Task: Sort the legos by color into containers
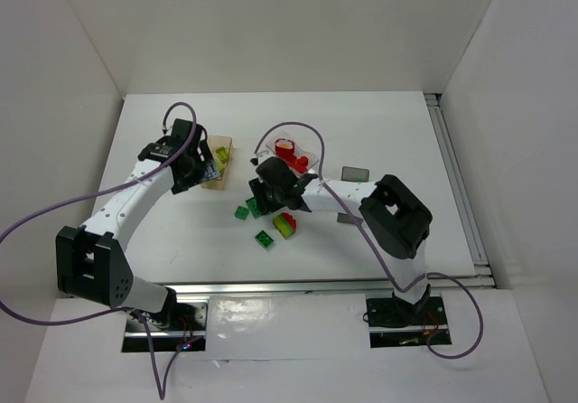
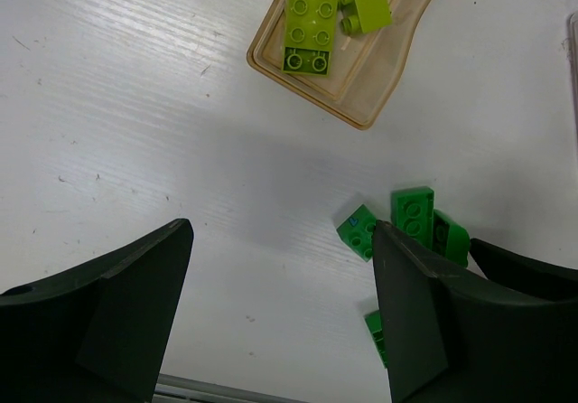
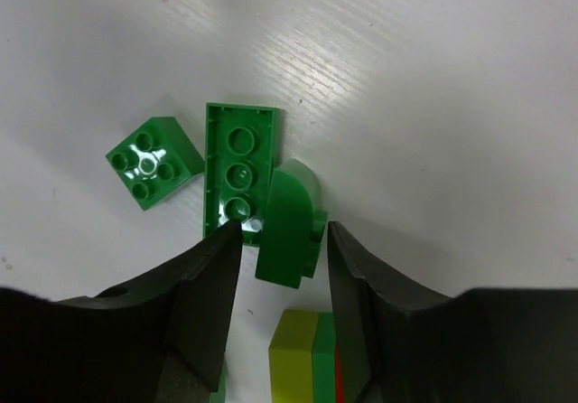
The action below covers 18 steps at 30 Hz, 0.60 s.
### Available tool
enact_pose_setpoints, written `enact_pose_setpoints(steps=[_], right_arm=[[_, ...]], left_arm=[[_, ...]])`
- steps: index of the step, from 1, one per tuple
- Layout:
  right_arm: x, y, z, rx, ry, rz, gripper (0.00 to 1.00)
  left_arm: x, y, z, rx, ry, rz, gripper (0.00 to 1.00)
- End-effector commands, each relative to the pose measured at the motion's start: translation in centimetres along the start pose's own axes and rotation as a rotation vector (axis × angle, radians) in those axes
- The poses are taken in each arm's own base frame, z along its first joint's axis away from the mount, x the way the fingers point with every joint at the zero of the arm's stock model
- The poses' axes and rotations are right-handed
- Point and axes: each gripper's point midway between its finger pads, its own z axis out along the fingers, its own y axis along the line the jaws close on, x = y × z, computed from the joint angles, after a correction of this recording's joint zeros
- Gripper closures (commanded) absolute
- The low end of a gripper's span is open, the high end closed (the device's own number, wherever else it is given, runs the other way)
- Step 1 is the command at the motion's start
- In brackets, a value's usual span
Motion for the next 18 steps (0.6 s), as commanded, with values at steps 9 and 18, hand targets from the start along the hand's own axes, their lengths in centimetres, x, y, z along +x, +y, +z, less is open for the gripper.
enact_pose_setpoints(steps=[9,18], right_arm=[[-4.5,-0.7,-2.7,0.073,-0.149,0.056,0.76],[-4.9,-10.1,-15.0,0.421,-0.416,0.242,0.73]], left_arm=[[0.4,0.1,0.2,-0.006,0.005,0.006,0.12],[3.1,-2.4,0.3,0.085,0.052,0.098,0.12]])
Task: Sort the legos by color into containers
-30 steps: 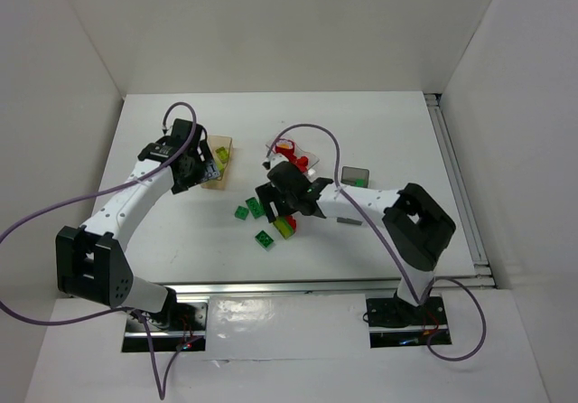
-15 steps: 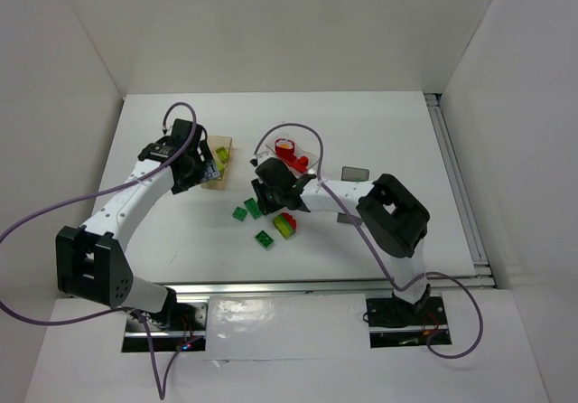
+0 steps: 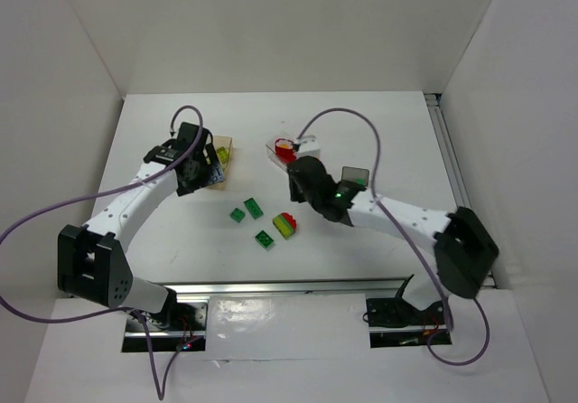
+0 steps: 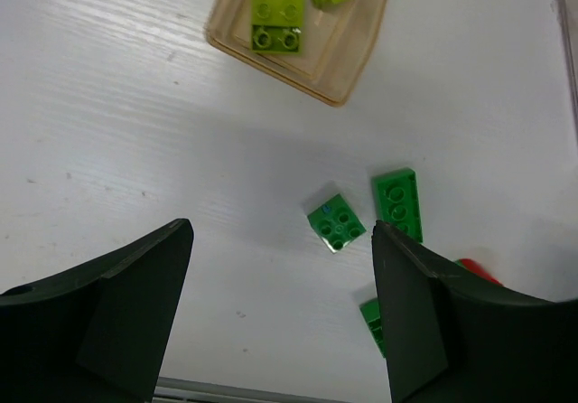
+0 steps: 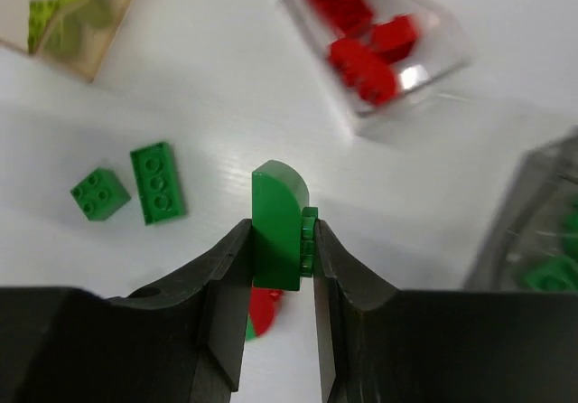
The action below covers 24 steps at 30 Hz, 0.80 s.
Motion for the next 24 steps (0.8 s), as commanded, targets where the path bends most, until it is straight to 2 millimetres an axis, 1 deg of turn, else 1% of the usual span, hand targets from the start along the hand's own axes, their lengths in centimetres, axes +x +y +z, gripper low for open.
enact_pose_setpoints(steps=[1,2,3,5,6,7,8,9,11,12,15,16,17,18,20,21,22,23,24], right_arm=[[-2.8,-6.5,-3.8,0.199,-0.153,0.142,0.73],[-2.5,-7.8,-4.3,0.227,-0.151,0.148,0.73],[-2.5,-9.7,-5.0,0.259,-0.162,0.185,0.73],[-1.9,-11.6,-5.3,0.297,-0.147,0.201,0.73],[-1.1,-12.6,-5.2,0.326,-0.124,0.2,0.73],[-1.0,-13.8,-5.2,0.356,-0.119,0.221,0.73],[-0.6,-14.4,-5.1,0.372,-0.112,0.225,0.73],[-0.2,-15.1,-5.1,0.391,-0.104,0.231,0.73],[-0.7,-16.0,-5.1,0.415,-0.121,0.245,0.72],[-0.1,-16.8,-4.5,0.443,-0.099,0.247,0.72],[1.0,-18.0,-3.5,0.482,-0.063,0.247,0.72],[1.3,-18.6,-3.3,0.5,-0.053,0.252,0.7],[1.5,-18.4,-2.8,0.476,-0.039,0.26,0.64],[1.1,-18.1,-2.6,0.465,-0.041,0.263,0.41],[1.1,-17.9,-2.4,0.457,-0.027,0.261,0.33],[0.6,-17.4,-2.5,0.447,-0.031,0.256,0.3],[-0.2,-16.0,-2.8,0.419,-0.053,0.231,0.29],[-0.1,-15.3,-2.8,0.409,-0.055,0.217,0.29],[-0.9,-14.3,-3.2,0.389,-0.071,0.207,0.29]], left_arm=[[2.6,-1.6,0.7,0.046,0.044,0.083,0.12],[3.8,-1.4,1.3,0.031,0.073,0.09,0.12],[4.2,-1.6,1.5,0.03,0.081,0.1,0.12],[4.8,-2.0,1.8,0.022,0.092,0.117,0.12],[5.1,-2.3,1.8,0.02,0.104,0.13,0.12],[4.7,-2.4,1.7,0.019,0.09,0.128,0.12],[4.2,-3.2,1.3,0.036,0.076,0.122,0.12],[4.1,-3.2,1.1,0.037,0.075,0.122,0.12],[3.7,-3.5,0.9,0.039,0.073,0.121,0.12],[3.6,-3.4,0.9,0.032,0.067,0.121,0.12],[3.2,-3.1,0.5,0.014,0.057,0.122,0.11],[3.1,-2.9,0.5,0.006,0.05,0.123,0.11],[3.3,-2.8,0.5,0.0,0.057,0.116,0.11],[2.9,-2.9,0.4,-0.001,0.044,0.114,0.11],[2.9,-2.7,0.1,-0.003,0.046,0.114,0.11],[2.3,-2.4,-0.3,-0.01,0.03,0.103,0.11],[2.4,-2.0,-0.3,-0.027,0.031,0.106,0.09],[2.2,-2.1,-0.6,-0.02,0.022,0.092,0.09],[1.4,-1.7,-1.2,-0.027,0.0,0.068,0.09]])
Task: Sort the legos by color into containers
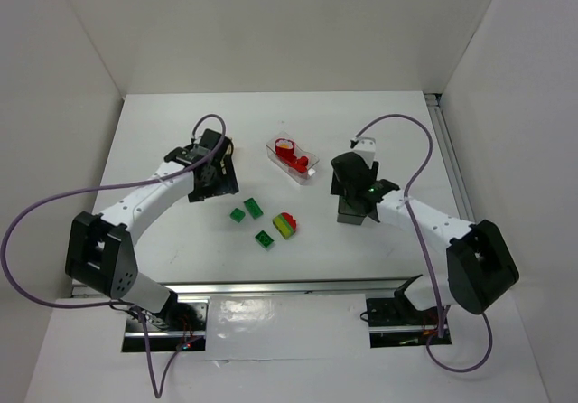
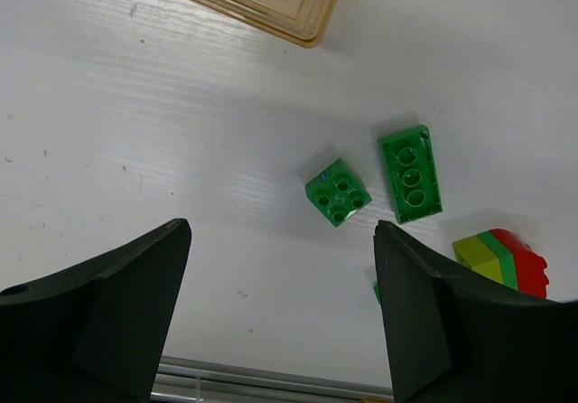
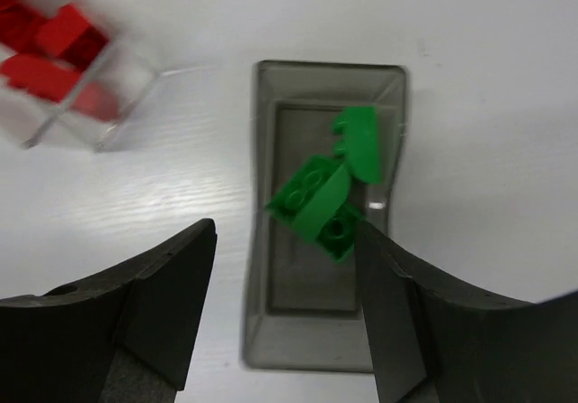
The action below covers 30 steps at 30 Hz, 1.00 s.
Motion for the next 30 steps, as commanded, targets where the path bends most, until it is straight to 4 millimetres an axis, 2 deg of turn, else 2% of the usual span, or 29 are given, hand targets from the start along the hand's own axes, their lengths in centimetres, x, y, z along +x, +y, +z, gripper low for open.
enact_pose_setpoints(steps=[1,2,4,6,7,8,9,10,11,12,13,14,17,19,20,21,23,24,28,29,30], right_arm=[[-3.1,4.9,-3.3,-0.124,-0.092,-0.017,0.3],[-2.9,6.2,-4.0,-0.171,-0.091,-0.051,0.3],[-1.3,10.9,-5.6,-0.322,-0.059,-0.134,0.3],[0.4,14.4,-6.8,-0.452,-0.02,-0.226,0.24],[0.4,16.1,-7.4,-0.501,-0.022,-0.25,0.21],[2.4,18.0,-7.4,-0.533,0.012,-0.322,0.18],[3.5,18.6,-7.5,-0.539,0.045,-0.368,0.15],[3.2,20.3,-8.2,-0.579,0.047,-0.387,0.11],[5.2,21.3,-7.6,-0.574,0.084,-0.44,0.11],[5.9,22.2,-7.0,-0.571,0.098,-0.473,0.11],[6.0,22.3,-7.1,-0.578,0.103,-0.474,0.11],[6.1,23.3,-7.2,-0.591,0.097,-0.49,0.11],[8.4,25.0,-5.3,-0.605,0.139,-0.535,0.11],[9.2,25.4,-4.4,-0.596,0.153,-0.556,0.11],[8.9,26.2,-4.2,-0.603,0.141,-0.548,0.11],[10.2,26.1,-3.1,-0.591,0.16,-0.572,0.13],[10.3,27.2,-2.7,-0.606,0.151,-0.577,0.15],[11.0,27.6,-2.1,-0.609,0.165,-0.583,0.15],[11.2,28.8,-1.0,-0.596,0.162,-0.586,0.33],[11.1,28.8,-0.9,-0.584,0.159,-0.575,0.47],[11.0,28.7,-0.8,-0.572,0.156,-0.561,0.55]], left_arm=[[-2.6,0.9,-2.8,-0.02,-0.092,-0.06,0.09],[-2.9,1.1,-3.0,-0.019,-0.1,-0.095,0.09],[-3.6,2.2,-4.0,-0.029,-0.127,-0.142,0.09],[-4.3,2.8,-4.8,-0.027,-0.149,-0.185,0.09],[-4.9,3.5,-5.5,-0.022,-0.173,-0.223,0.09],[-5.2,3.8,-5.8,-0.02,-0.185,-0.236,0.09],[-5.4,4.1,-6.1,-0.018,-0.195,-0.247,0.09],[-5.7,4.4,-6.5,-0.015,-0.207,-0.258,0.09],[-5.7,5.0,-6.8,-0.017,-0.219,-0.275,0.09],[-5.9,5.4,-7.1,-0.018,-0.228,-0.287,0.09],[-6.0,5.4,-7.3,-0.013,-0.235,-0.289,0.09],[-6.2,5.9,-7.2,-0.017,-0.232,-0.308,0.09],[-6.4,6.9,-7.6,-0.019,-0.242,-0.328,0.09],[-6.4,7.0,-7.5,-0.007,-0.23,-0.328,0.09],[-6.5,7.3,-7.5,-0.013,-0.232,-0.327,0.09],[-6.1,7.2,-7.3,-0.009,-0.219,-0.324,0.09],[-6.1,7.3,-7.2,-0.004,-0.214,-0.331,0.09],[-5.9,7.4,-7.0,-0.009,-0.207,-0.329,0.09],[-5.9,7.2,-7.0,0.008,-0.215,-0.322,0.09],[-5.6,7.3,-6.8,0.002,-0.207,-0.311,0.09],[-5.6,7.1,-6.8,0.01,-0.203,-0.31,0.09]])
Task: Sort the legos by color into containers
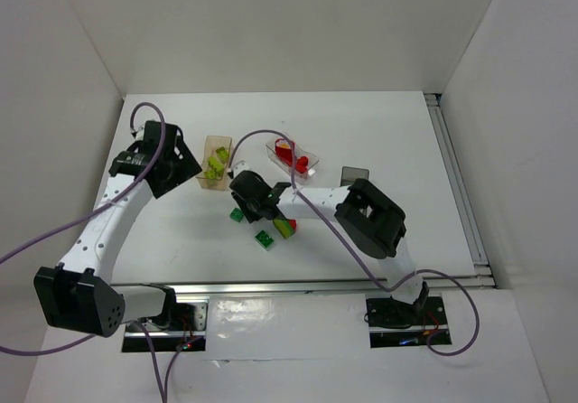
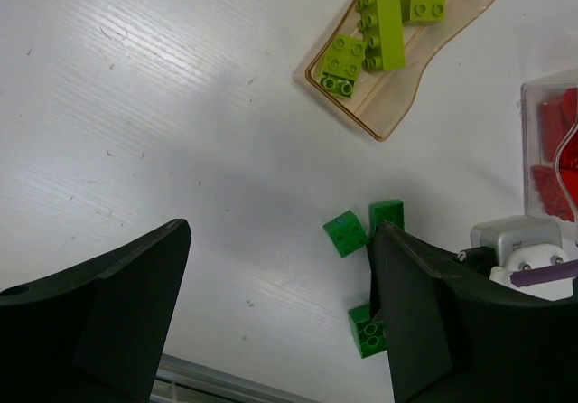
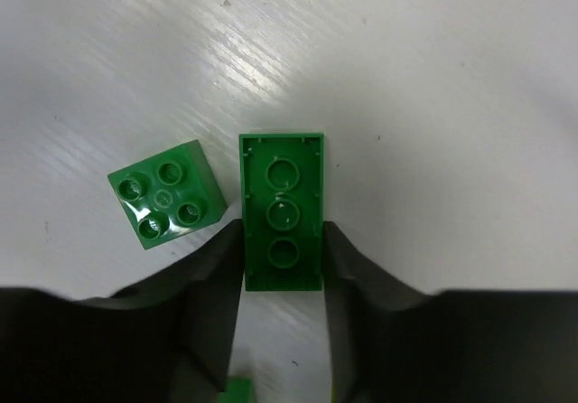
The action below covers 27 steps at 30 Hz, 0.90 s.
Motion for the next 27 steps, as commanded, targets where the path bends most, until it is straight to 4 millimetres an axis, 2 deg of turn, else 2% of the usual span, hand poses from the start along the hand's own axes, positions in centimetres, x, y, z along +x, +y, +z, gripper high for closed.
enact_pose_setpoints(steps=[1,3,6,7,9,10,12,13,14,15,16,19,20,23,24,25,26,27], right_arm=[[-2.1,-0.2,-0.1,0.024,-0.054,0.024,0.63],[-2.8,-1.1,-1.0,0.071,-0.09,0.045,0.7],[-4.2,-4.0,-3.9,0.17,-0.169,0.099,0.7],[-4.5,-4.8,-6.0,0.184,-0.207,0.121,0.7],[-4.9,-7.2,-8.4,0.261,-0.264,0.159,0.7],[-4.5,-9.8,-10.4,0.311,-0.292,0.213,0.7],[-3.6,-13.4,-12.3,0.403,-0.32,0.315,0.7],[-1.4,-15.0,-12.6,0.444,-0.292,0.335,0.7],[-1.7,-17.2,-14.4,0.469,-0.333,0.407,0.7],[-0.7,-18.6,-15.0,0.504,-0.322,0.428,0.7],[0.5,-20.8,-16.0,0.546,-0.32,0.475,0.68],[3.3,-23.0,-16.4,0.571,-0.27,0.527,0.64],[3.8,-24.3,-16.9,0.591,-0.272,0.558,0.64],[6.4,-26.2,-16.7,0.616,-0.216,0.599,0.63],[6.0,-26.3,-16.6,0.595,-0.233,0.614,0.63],[6.4,-26.4,-16.4,0.589,-0.227,0.621,0.6],[6.8,-26.6,-16.0,0.586,-0.207,0.612,0.42],[6.2,-26.5,-16.1,0.575,-0.213,0.601,0.32]], left_arm=[[-0.1,0.2,-0.4,0.023,-0.008,0.006,0.09],[-0.3,0.0,-0.4,0.029,-0.015,0.003,0.09],[0.0,-0.2,-0.3,0.047,-0.002,0.013,0.09],[0.0,-0.2,-0.3,0.048,-0.002,0.013,0.09],[0.5,-1.0,0.1,0.095,0.014,0.043,0.11],[0.5,-1.0,0.1,0.095,0.014,0.044,0.11],[0.7,-1.1,0.3,0.103,0.018,0.043,0.11],[0.7,-1.1,0.3,0.103,0.018,0.043,0.11],[0.5,-1.2,0.3,0.109,0.011,0.042,0.11],[0.8,-1.6,0.1,0.125,0.022,0.05,0.11],[1.0,-1.6,0.4,0.119,0.029,0.052,0.11],[1.3,-1.8,0.6,0.119,0.038,0.061,0.11],[1.3,-1.8,0.6,0.119,0.038,0.061,0.11],[1.4,-2.3,0.5,0.131,0.046,0.068,0.11],[1.4,-2.3,0.5,0.131,0.046,0.068,0.11],[1.4,-2.3,0.5,0.131,0.046,0.068,0.11],[1.4,-2.3,0.5,0.131,0.046,0.068,0.11],[1.4,-2.3,0.5,0.131,0.046,0.068,0.11]])
